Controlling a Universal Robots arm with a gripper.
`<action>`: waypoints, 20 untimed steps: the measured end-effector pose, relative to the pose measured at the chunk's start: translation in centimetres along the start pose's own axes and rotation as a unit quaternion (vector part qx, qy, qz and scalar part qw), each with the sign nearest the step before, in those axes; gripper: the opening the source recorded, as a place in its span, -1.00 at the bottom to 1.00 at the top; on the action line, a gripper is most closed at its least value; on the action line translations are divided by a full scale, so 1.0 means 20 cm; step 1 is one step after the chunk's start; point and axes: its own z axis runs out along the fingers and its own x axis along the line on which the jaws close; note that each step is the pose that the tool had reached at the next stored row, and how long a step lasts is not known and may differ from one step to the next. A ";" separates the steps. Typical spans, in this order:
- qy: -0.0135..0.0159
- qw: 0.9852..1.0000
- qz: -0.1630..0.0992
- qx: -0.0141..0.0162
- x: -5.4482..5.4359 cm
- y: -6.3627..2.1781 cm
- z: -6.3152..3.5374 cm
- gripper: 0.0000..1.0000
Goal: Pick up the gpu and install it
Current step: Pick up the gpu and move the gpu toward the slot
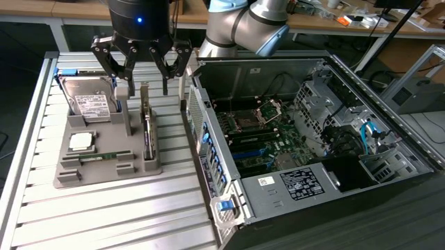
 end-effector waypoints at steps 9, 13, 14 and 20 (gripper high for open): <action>0.000 1.000 0.000 0.000 0.00 -0.001 0.014 0.20; 0.000 1.000 0.000 0.000 0.00 -0.001 0.021 0.20; 0.000 1.000 0.000 0.000 0.00 -0.001 0.023 0.20; 0.000 1.000 0.000 0.000 0.00 -0.002 0.035 0.20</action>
